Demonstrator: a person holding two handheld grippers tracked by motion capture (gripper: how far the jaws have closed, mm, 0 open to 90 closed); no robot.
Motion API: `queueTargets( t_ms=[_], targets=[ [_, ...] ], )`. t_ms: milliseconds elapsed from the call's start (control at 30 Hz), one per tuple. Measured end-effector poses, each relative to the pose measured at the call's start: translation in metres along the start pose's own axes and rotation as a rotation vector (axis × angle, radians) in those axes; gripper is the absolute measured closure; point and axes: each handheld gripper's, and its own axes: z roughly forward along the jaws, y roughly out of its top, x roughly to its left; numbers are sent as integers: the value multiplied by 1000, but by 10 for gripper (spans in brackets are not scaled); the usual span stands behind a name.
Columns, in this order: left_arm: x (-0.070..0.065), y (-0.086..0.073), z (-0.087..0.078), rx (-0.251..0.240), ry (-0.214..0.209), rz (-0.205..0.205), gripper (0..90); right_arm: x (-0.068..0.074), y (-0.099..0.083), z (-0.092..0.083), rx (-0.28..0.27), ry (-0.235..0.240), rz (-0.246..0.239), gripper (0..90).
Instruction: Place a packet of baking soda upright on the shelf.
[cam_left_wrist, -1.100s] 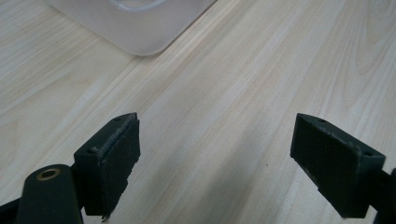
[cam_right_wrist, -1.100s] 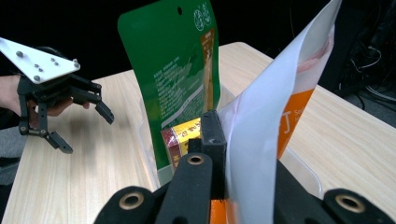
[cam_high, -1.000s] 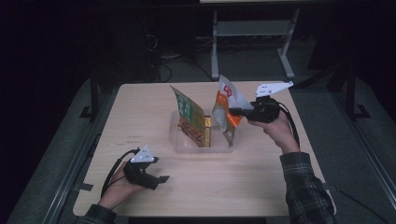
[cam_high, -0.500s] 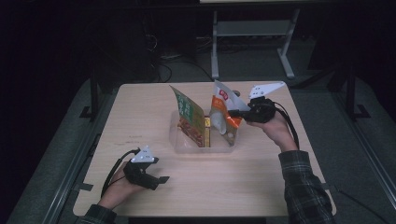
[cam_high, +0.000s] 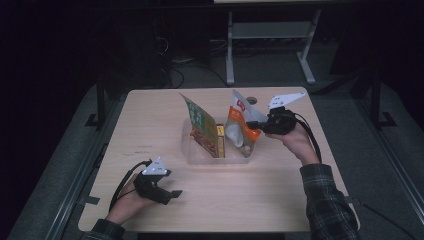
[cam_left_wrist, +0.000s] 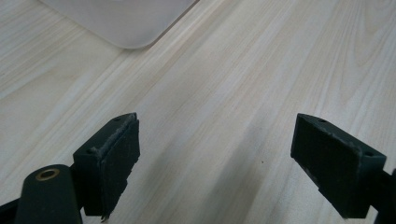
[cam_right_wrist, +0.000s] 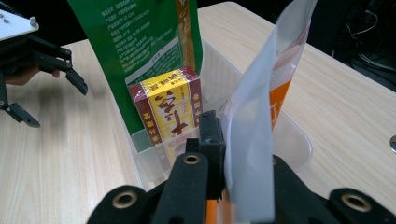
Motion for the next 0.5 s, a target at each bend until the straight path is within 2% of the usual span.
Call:
queueTargets(
  t_ms=[33, 100, 167, 267, 300, 433, 500],
  targets=[
    [0, 0, 0, 0, 0, 0, 149, 0, 0, -1, -4, 2, 2, 818],
    [0, 0, 0, 1, -1, 0, 148, 0, 0, -1, -8, -8, 14, 689],
    [0, 0, 0, 0, 0, 1, 148, 1, 0, -3, -1, -11, 18, 604],
    [0, 0, 0, -3, -1, 1, 148, 4, -4, -7, -13, -32, 31, 446],
    [0, 0, 0, -3, -2, 2, 147, 5, -6, -10, -19, -56, 37, 410],
    [-1, 0, 0, -5, -4, 10, 147, 9, -13, -18, -16, -79, 67, 334],
    [-1, 1, 1, -11, -9, 12, 147, 11, -17, -21, -27, -86, 65, 330]
  ],
)
